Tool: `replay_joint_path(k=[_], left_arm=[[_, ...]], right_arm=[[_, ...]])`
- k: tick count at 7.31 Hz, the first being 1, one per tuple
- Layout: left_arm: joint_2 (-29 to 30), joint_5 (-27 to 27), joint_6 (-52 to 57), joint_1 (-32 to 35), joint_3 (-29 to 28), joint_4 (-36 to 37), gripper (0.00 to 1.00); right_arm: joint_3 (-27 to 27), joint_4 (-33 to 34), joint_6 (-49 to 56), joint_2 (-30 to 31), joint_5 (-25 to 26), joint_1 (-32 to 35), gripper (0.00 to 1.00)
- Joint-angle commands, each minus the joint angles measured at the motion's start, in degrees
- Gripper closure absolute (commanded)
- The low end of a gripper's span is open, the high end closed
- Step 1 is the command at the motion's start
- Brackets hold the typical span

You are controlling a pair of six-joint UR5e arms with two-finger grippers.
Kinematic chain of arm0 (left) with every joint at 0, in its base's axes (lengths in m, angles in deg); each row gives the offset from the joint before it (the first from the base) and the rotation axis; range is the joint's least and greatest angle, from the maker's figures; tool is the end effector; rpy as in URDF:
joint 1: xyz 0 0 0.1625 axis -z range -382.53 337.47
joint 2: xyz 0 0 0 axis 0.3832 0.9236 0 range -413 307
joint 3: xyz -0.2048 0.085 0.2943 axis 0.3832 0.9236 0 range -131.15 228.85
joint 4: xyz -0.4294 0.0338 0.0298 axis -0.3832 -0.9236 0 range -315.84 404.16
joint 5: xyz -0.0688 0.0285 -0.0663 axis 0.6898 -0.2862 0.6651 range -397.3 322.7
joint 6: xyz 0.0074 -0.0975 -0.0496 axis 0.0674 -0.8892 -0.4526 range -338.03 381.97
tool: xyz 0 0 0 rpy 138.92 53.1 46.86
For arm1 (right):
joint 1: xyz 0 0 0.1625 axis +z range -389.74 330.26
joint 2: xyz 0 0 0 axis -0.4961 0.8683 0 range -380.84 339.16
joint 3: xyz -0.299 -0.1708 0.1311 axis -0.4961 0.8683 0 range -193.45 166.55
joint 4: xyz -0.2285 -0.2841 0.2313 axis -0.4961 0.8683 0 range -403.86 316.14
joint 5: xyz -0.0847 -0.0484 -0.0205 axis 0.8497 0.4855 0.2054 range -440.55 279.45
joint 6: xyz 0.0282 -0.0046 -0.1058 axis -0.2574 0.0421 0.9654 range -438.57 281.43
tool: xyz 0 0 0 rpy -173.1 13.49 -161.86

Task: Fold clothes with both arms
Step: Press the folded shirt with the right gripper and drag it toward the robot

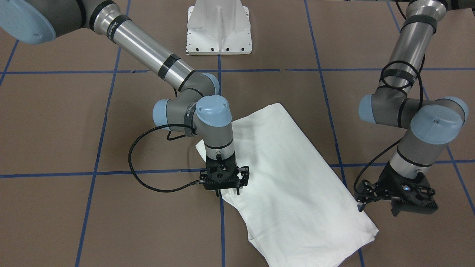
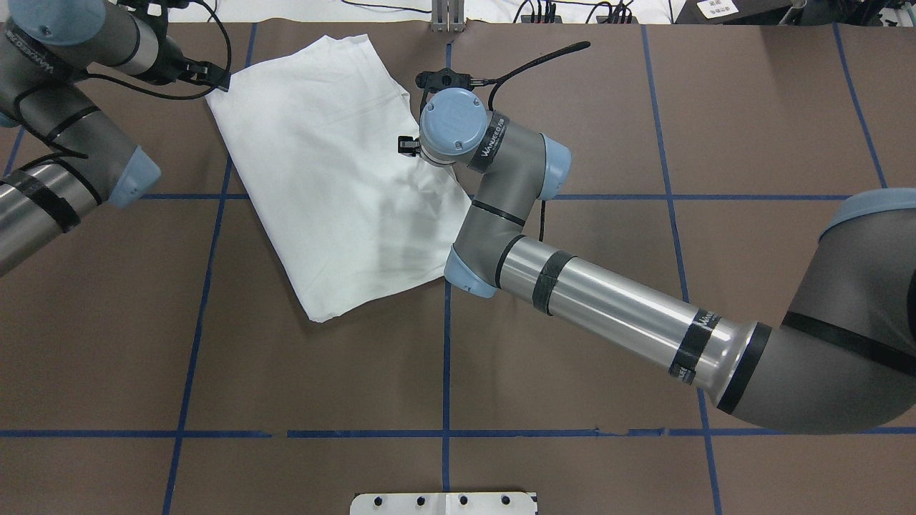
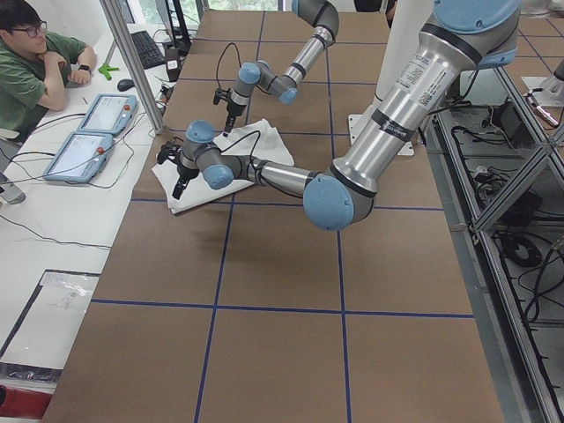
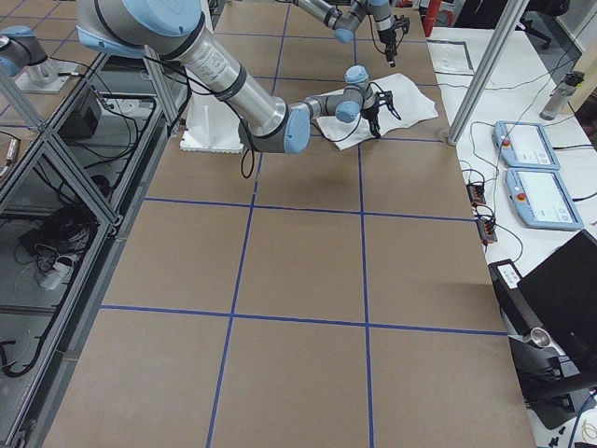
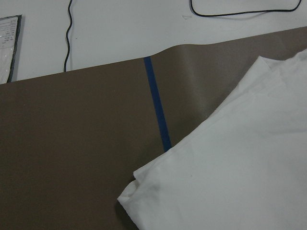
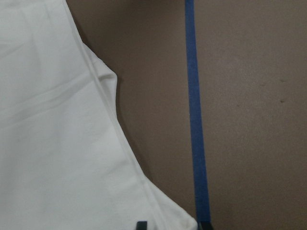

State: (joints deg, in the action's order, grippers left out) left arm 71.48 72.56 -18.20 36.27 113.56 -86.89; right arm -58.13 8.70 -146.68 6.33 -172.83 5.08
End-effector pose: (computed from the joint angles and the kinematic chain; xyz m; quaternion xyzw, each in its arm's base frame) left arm 0.3099 -0.6973 0.3899 0.2487 0.3707 0.0032 0.8948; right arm -0.6375 -0.6005 0.1884 0.2035 -0.4144 0.0908 0.8824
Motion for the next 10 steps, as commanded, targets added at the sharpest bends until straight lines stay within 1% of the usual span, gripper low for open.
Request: replay_joint_path(k=[1,3,4,5,6,7,9,10], left_arm=[[-0.03,0.00,0.00,0.00,-0.02,0.00,0.00],[-0.12,0.00,0.00,0.00,-0.02,0.00,0.00],[-0.12,0.09,0.00,0.00,-0.02,0.00,0.00],[-0.03,0.00,0.00,0.00,-0.02,0.00,0.00],[-0.03,0.09,0.00,-0.09,-0.02,0.00,0.00],[-0.12,0.09,0.00,-0.09,-0.02,0.00,0.00],[-0.12,0.00,0.00,-0.09,-0.02,-0.09,0.00],[-0.12,0.09,0.00,-0.09,-0.02,-0.09,0.00]], right_arm=[[0.03,0.00,0.00,-0.01,-0.26,-0.19,1.00],[-0.75,0.35,-0.09,-0.09,-1.05,-0.19,1.00],[-1.54,1.57,-0.18,-0.09,-1.40,-0.19,1.00],[-8.25,6.37,-0.18,1.91,-2.36,-0.28,1.00],[-16.41,11.46,-0.09,5.76,-3.24,-0.63,1.00],[-22.93,13.86,-0.18,9.97,-3.25,-1.93,1.00],[-31.30,16.51,-0.53,16.92,-2.29,-3.70,1.00],[-38.13,17.39,-0.62,22.61,-0.98,-5.18,1.00]])
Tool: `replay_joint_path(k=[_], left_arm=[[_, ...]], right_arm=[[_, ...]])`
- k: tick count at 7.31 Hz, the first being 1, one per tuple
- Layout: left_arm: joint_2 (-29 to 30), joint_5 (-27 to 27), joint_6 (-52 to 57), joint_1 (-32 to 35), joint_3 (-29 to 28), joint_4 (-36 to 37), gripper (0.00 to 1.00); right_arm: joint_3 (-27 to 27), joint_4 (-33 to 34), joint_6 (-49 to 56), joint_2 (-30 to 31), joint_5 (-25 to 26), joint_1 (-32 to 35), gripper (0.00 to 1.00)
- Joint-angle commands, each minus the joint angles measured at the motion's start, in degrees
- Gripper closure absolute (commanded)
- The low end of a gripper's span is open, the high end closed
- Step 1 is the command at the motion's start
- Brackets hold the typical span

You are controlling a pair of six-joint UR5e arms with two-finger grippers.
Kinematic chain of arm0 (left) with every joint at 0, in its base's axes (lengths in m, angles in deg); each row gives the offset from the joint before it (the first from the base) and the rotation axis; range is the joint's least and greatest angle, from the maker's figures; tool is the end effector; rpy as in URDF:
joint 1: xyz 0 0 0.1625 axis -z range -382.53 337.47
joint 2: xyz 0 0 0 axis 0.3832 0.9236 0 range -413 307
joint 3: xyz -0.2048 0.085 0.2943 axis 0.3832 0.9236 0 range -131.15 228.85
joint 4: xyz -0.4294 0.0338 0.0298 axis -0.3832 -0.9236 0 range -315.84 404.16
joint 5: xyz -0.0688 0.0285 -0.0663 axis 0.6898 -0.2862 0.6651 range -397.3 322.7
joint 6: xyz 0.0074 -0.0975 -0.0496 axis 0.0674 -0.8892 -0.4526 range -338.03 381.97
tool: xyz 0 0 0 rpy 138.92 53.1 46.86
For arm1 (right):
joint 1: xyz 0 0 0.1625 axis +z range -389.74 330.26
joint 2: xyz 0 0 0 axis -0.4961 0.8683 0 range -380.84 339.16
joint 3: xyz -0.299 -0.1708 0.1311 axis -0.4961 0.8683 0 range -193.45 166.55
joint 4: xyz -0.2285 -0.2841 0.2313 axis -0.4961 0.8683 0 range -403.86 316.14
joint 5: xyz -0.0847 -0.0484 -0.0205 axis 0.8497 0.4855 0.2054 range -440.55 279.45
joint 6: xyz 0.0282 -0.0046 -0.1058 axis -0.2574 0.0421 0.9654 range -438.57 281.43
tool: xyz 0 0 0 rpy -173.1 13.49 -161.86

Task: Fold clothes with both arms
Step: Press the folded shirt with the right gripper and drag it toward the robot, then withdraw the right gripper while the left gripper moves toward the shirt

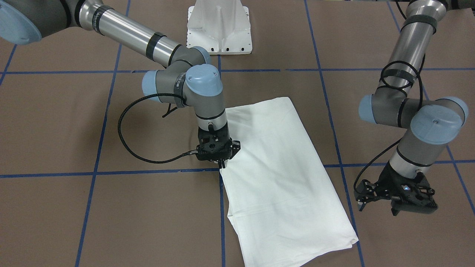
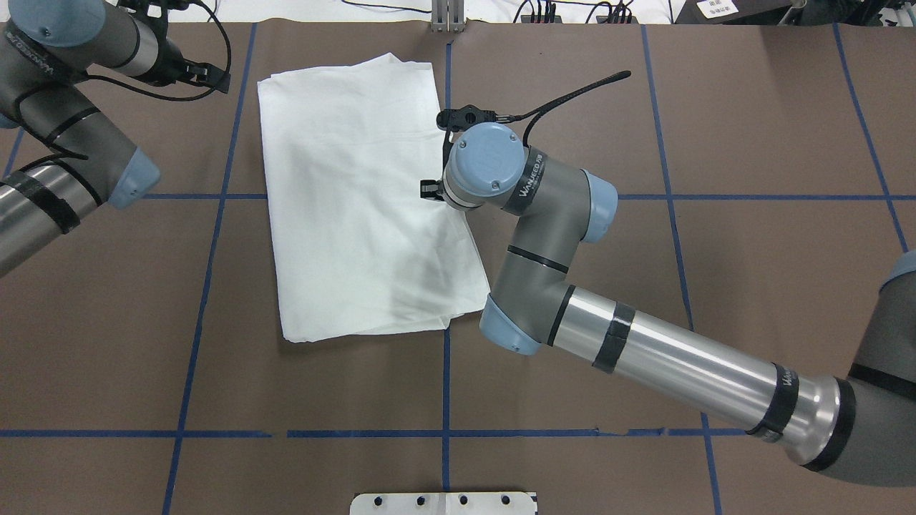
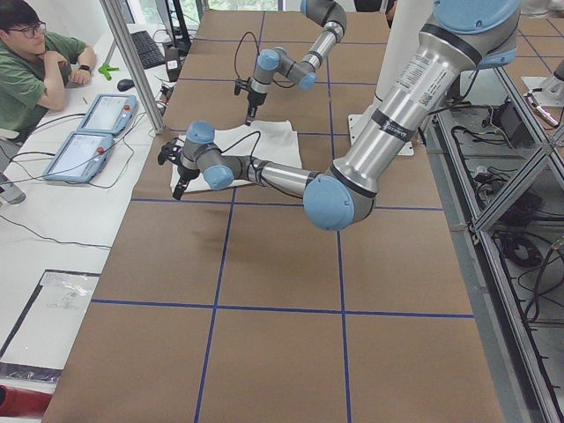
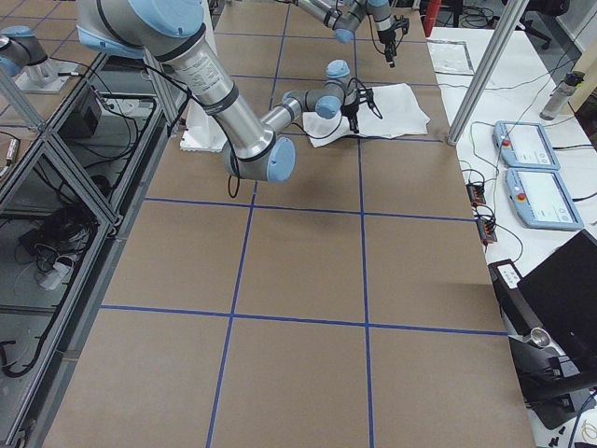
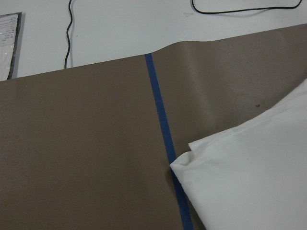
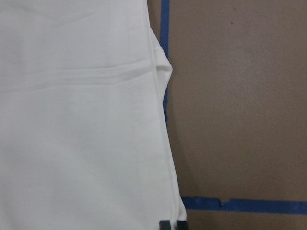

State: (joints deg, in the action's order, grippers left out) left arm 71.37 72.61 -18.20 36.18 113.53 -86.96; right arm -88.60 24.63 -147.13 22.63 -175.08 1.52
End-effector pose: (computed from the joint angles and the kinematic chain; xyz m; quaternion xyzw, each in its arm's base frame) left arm 0.3108 -0.6964 0.3914 0.2476 0.3709 0.0040 0.8950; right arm -0.5884 -0.5030 0.1859 0.1669 -0.4166 0.0589 0.8917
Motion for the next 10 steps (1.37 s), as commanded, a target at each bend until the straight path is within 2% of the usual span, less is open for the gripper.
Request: replay_joint_path(k=[1,2,5,6,7,8,9,10], left_arm=[[-0.01,0.04,0.00,-0.09,0.00,-0.01,0.00],[-0.01,0.04,0.00,-0.09,0.09,-0.01,0.00],[0.08,0.12,0.09,-0.18,0.35,-0.01,0.00],[-0.01,0.30,0.09,-0.18,1.74,0.07,0.00],[-0.27,3.69,-1.13,-0.44,4.11,0.68,0.00],[-2.97,7.38,-4.45,-0.61,8.48,0.60,0.00],[-6.21,10.29,-8.49,-1.66,14.44,0.60,0.00],[-8.94,11.19,-14.18,-5.06,19.98,0.51,0.00]], right_arm=[[-13.56,2.34,-0.17,11.33,1.54,-2.34,1.00],[-17.71,4.00,-0.08,14.69,1.72,-2.95,1.00],[-22.14,4.02,-0.08,19.37,1.81,-3.48,1.00],[-22.06,4.02,-0.08,19.20,2.24,-4.27,0.01],[-22.06,4.28,0.35,18.68,1.38,-3.93,0.00],[-21.88,4.37,1.05,18.50,-2.37,-0.71,0.00],[-22.23,4.29,1.23,18.59,-9.81,2.89,0.00],[-23.80,4.20,1.24,19.28,-11.36,3.89,0.00]])
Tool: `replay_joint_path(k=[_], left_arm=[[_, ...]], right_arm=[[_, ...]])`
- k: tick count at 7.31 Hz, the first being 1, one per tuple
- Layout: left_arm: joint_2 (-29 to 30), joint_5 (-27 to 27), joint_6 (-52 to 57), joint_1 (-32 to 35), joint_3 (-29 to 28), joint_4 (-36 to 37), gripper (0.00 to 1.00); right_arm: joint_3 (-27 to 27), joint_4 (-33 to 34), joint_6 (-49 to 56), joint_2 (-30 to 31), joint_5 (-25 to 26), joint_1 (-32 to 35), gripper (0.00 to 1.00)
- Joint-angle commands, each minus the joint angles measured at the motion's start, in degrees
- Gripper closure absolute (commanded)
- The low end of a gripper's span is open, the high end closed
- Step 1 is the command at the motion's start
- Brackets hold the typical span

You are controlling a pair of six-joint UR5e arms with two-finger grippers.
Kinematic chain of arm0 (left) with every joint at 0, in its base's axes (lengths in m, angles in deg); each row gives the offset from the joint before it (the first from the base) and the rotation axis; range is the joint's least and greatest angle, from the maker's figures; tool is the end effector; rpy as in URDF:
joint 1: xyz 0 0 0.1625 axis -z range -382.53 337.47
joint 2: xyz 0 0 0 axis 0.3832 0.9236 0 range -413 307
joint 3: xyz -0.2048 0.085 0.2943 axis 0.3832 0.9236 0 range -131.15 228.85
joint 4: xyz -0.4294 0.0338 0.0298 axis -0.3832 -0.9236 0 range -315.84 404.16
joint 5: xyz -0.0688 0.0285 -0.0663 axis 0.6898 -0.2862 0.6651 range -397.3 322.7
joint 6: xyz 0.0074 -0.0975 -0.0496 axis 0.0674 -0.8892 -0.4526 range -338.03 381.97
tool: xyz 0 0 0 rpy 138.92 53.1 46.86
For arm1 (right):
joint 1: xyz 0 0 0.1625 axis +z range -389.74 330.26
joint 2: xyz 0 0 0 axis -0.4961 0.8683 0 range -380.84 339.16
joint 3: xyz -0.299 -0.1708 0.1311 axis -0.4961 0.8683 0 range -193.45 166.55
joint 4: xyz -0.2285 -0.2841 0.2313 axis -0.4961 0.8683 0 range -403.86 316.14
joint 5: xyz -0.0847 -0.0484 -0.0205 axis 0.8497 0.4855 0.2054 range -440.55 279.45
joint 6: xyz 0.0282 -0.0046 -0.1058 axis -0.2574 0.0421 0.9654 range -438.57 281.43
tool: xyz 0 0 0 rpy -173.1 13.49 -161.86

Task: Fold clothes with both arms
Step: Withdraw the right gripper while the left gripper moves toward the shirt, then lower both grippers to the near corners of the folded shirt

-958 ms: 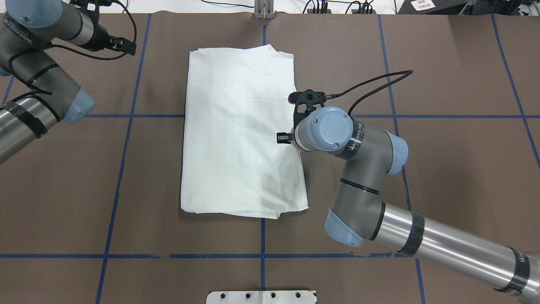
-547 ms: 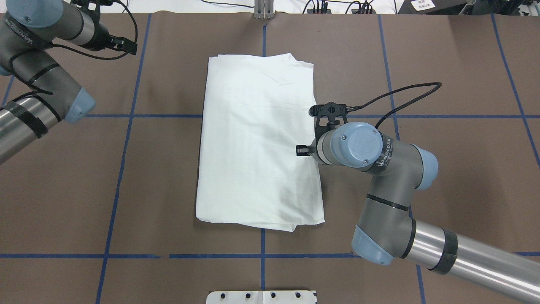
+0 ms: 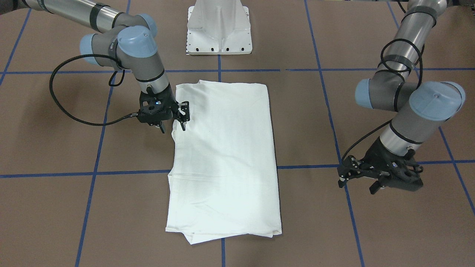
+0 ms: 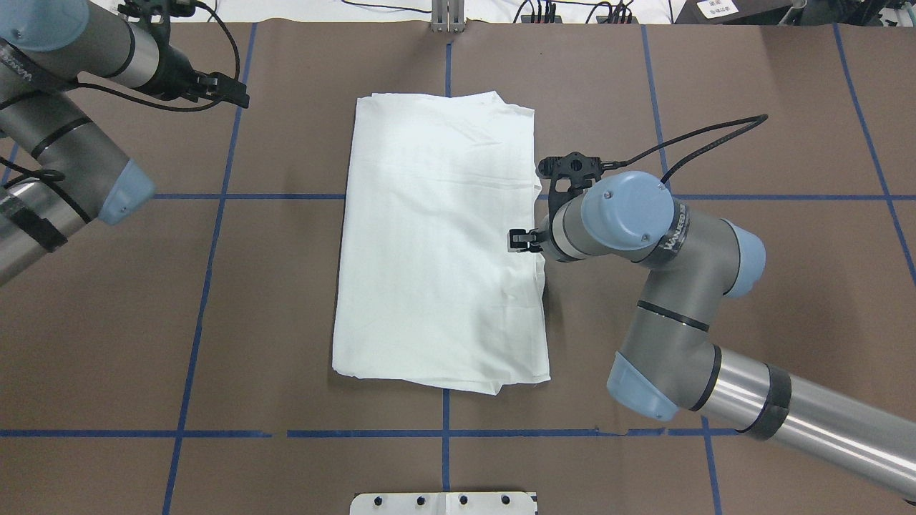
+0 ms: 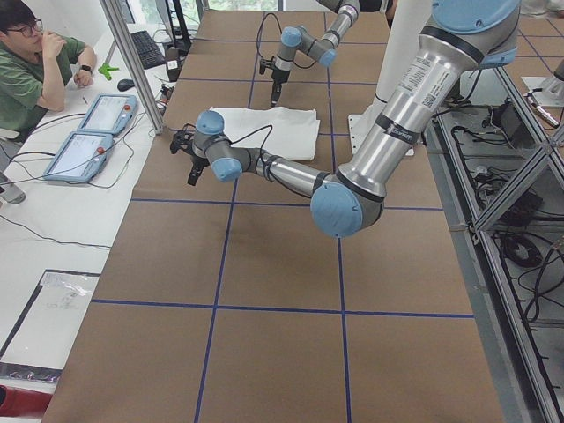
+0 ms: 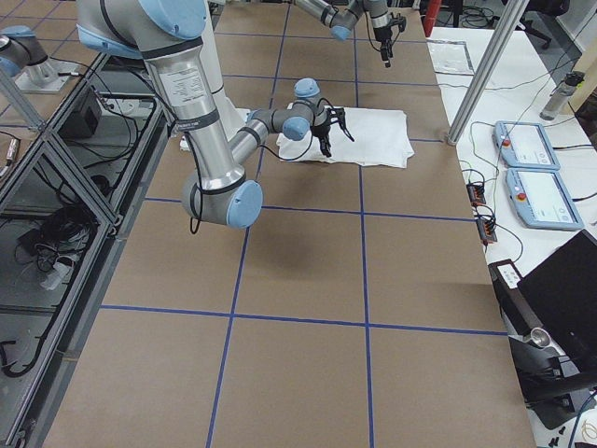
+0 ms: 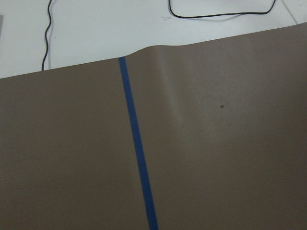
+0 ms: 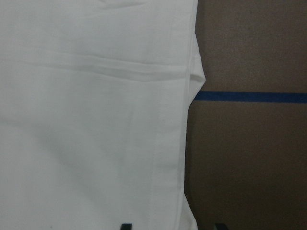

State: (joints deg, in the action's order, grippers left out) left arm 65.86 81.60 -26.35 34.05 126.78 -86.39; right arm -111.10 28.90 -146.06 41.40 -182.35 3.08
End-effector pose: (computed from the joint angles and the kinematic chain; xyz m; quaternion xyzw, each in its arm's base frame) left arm 0.3215 -0.6332 0.3344 0.2081 0.4696 0.0085 0.8580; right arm -0.4878 -0.4466 0.2364 0.1232 -0.4336 0.0348 0.8920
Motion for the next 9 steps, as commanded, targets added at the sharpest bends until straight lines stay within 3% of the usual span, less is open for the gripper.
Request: replay_joint_path(k=[1,3,5,8,9], left_arm=[[-5.73,1.78,-13.75,-7.15,11.49,-0.14,0.00],[-11.43,-1.28,-22.57,-16.63,20.55,-0.49,0.00],[-12.87,-12.51,-34.35,-26.49,22.09,-3.63,0.00],[-12.70,-13.08,-38.95,-30.65,22.35,-4.01,0.02],[-12.87,-13.17,-39.05,-31.01,22.18,-3.84,0.12]], right_arm=[[-3.84,-0.16,-0.18,2.17,-3.67,2.42,0.00],[-14.09,-0.25,-2.20,10.06,-3.66,1.46,0.00],[-14.76,-0.60,-6.16,10.45,-2.44,-0.47,0.00],[-14.76,-0.69,-6.25,10.54,-2.26,-0.74,0.00],[-14.76,-0.69,-6.25,10.45,-2.26,-0.74,0.00]])
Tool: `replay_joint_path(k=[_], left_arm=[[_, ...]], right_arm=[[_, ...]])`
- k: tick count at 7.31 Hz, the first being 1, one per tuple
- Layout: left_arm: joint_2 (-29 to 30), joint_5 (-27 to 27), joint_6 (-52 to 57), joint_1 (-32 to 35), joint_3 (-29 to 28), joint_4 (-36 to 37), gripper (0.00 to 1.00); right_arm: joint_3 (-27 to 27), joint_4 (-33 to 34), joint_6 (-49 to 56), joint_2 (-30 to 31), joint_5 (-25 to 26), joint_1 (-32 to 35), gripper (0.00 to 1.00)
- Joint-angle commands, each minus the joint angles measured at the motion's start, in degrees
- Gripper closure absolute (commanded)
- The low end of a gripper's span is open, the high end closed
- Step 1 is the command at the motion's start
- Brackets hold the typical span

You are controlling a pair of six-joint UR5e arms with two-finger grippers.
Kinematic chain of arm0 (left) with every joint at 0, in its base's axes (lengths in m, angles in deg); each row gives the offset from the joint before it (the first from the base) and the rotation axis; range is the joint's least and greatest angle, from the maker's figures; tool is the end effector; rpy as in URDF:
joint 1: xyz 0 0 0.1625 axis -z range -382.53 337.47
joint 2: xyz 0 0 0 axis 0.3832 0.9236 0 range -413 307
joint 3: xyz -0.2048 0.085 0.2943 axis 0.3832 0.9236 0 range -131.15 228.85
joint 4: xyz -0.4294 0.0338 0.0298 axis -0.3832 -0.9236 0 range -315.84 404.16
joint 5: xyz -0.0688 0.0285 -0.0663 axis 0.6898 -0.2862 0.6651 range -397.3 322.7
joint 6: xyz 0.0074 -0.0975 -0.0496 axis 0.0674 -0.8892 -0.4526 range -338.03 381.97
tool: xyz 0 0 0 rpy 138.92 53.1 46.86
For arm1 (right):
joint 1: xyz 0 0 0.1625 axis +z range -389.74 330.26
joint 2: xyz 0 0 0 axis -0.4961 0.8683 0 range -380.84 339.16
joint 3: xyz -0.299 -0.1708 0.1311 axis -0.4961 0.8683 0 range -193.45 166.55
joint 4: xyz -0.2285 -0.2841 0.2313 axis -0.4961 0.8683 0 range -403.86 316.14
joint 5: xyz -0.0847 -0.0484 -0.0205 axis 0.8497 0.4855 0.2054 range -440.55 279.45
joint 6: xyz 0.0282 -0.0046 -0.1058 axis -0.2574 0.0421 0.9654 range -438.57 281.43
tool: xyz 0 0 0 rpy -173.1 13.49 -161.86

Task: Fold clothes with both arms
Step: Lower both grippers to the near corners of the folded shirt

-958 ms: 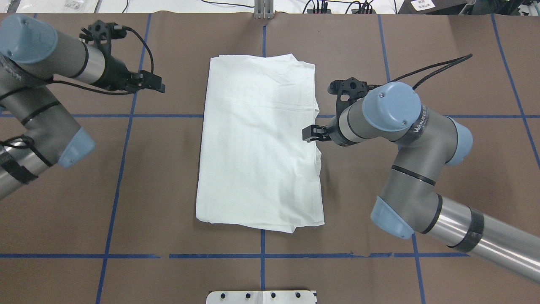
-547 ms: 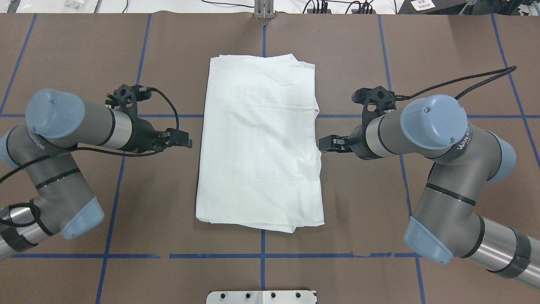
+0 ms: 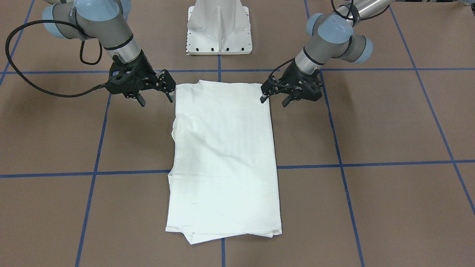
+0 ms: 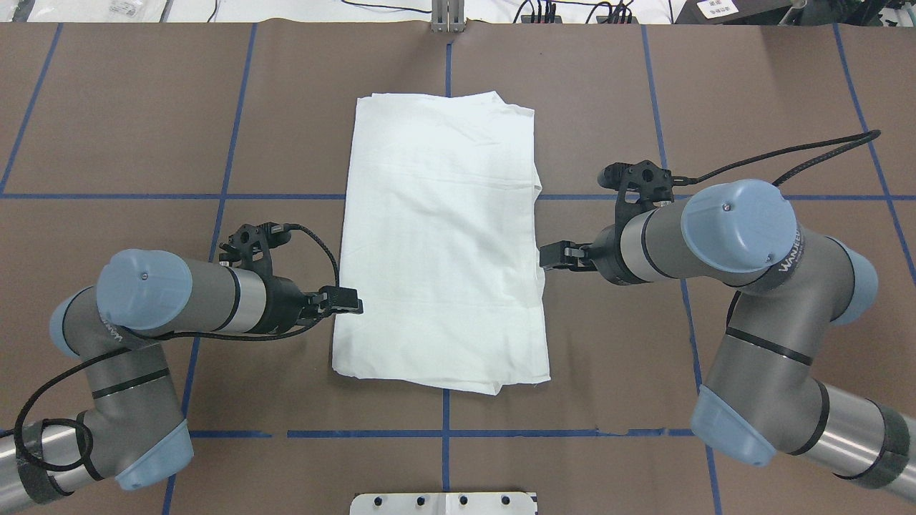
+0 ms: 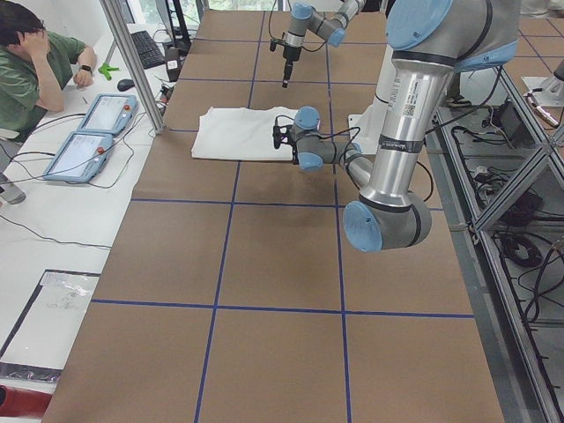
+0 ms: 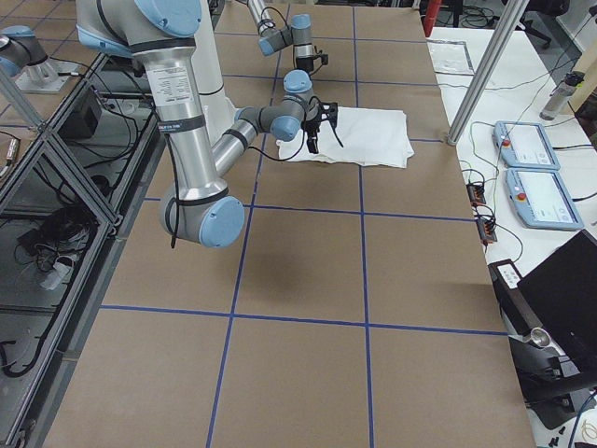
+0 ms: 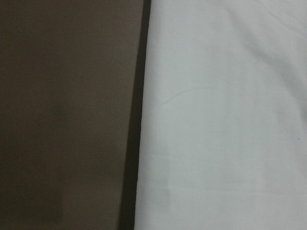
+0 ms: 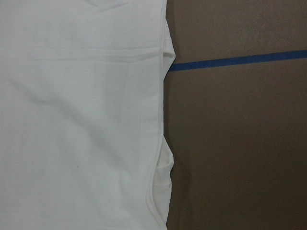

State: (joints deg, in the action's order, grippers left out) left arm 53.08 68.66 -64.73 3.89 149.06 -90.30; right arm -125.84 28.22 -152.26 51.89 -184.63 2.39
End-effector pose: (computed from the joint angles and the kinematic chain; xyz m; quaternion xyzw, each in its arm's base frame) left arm 0.4937 -0.3606 0.2752 0.0377 0.5832 -0.0831 0.8072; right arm -0.4248 -0.3927 0.2250 0.0981 -0.4801 0.0613 0.8696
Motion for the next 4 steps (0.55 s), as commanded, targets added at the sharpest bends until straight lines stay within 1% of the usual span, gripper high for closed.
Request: replay_joint_path(k=[1,4], left_arm=[[-0.09,-0.14,-0.66,-1.54,-0.37,0.08,0.18],[-0.09,-0.14,-0.66,-3.30,-0.54,0.34,0.18]], right_arm=[[-0.02,-0.01,0.04,-0.04,0.02,-0.14,0.00],[0.15,-0.01,0.04,-0.04,0.20,-0.49,0.00]])
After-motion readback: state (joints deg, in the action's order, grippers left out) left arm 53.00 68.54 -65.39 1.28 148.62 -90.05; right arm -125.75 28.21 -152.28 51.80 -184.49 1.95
